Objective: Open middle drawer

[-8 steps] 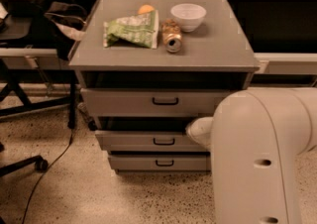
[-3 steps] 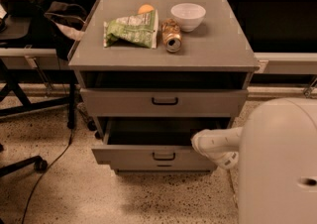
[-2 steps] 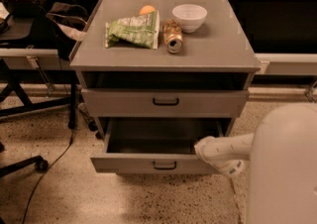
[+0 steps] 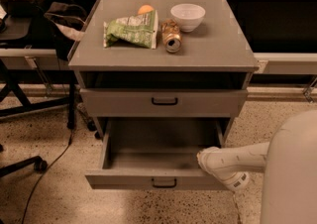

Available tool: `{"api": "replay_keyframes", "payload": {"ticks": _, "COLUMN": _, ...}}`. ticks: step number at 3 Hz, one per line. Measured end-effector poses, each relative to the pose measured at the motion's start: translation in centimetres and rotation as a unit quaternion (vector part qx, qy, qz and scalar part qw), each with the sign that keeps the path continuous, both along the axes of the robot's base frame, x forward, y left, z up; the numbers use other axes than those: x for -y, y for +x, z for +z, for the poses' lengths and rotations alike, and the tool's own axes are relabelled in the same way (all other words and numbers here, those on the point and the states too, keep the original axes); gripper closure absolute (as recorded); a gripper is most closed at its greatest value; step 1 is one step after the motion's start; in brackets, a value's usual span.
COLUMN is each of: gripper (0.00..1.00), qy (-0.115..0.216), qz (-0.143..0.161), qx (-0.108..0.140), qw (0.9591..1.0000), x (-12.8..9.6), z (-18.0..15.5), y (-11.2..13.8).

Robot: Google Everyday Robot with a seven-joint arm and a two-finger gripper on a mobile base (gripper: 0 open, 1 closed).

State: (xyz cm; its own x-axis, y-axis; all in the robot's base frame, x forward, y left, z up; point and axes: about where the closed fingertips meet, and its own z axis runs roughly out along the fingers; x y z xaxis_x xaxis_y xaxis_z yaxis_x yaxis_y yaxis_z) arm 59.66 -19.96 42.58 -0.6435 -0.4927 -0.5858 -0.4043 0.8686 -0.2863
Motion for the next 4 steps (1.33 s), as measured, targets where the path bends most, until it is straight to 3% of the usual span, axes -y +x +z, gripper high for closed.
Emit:
{"api": "replay_keyframes", "payload": {"ticks": 1, "gripper": 1.0, "qy": 0.001, "qz": 0.002, "qx": -0.026, "qw": 0.9997, "x": 0.6, "z": -1.6, "y": -4.6}}
{"api": "replay_keyframes", "payload": {"ticks": 3, "gripper": 1.0, "qy": 0.004, "qz": 0.011, "qx": -0.034, "qw": 0.9994, "x": 0.2, "z": -2.1, "y": -5.5}}
{"api": "replay_keyframes", "payload": {"ticks": 4, "gripper": 1.0, "qy": 0.013, "qz": 0.01, "qx": -0.055, "qw": 0.9984, "x": 0.5, "z": -3.2, "y": -7.6}}
